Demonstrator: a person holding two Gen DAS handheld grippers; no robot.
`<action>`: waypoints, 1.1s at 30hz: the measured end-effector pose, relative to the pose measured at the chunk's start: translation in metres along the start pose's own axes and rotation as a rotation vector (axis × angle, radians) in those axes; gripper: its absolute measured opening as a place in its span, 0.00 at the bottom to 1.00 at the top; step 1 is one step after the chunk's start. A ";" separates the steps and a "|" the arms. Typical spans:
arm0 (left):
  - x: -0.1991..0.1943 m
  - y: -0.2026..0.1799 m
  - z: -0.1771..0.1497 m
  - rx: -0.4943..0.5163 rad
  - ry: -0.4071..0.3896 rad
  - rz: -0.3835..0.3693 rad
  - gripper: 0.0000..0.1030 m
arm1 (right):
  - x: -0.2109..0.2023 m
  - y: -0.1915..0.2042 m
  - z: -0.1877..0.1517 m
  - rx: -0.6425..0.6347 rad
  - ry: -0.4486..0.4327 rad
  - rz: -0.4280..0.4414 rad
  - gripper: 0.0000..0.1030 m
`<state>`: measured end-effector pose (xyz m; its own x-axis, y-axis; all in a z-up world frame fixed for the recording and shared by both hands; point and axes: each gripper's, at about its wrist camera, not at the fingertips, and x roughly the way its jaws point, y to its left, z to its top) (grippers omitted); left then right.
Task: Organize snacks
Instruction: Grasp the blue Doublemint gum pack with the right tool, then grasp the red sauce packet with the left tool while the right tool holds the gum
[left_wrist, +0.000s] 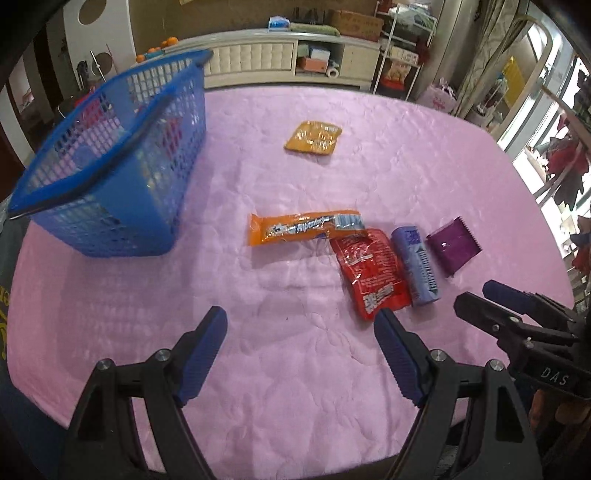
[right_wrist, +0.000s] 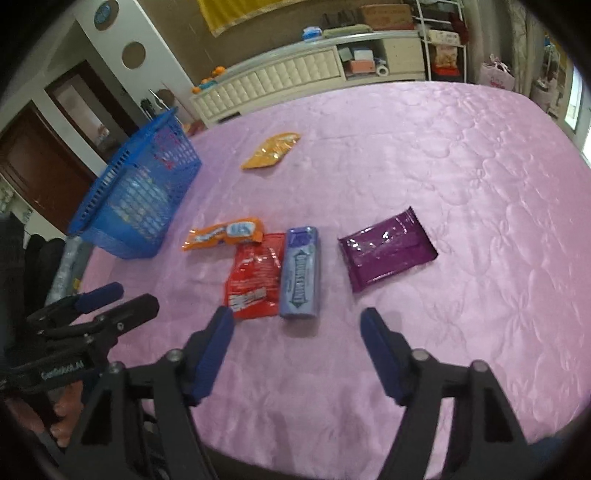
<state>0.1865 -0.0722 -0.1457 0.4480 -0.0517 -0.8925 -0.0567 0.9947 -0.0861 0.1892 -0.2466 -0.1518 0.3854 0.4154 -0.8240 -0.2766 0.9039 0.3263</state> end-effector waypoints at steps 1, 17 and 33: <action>0.007 0.000 0.002 -0.001 0.012 -0.003 0.78 | 0.006 0.000 0.002 0.001 0.012 -0.003 0.72; 0.036 0.015 0.005 -0.021 0.052 -0.010 0.78 | 0.058 0.015 0.023 -0.109 0.076 -0.141 0.39; 0.005 -0.005 -0.007 -0.029 0.080 -0.077 0.78 | 0.000 0.012 0.003 -0.067 -0.026 -0.072 0.34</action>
<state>0.1830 -0.0783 -0.1531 0.3797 -0.1358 -0.9151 -0.0510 0.9846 -0.1673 0.1884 -0.2353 -0.1460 0.4286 0.3525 -0.8319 -0.3050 0.9232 0.2340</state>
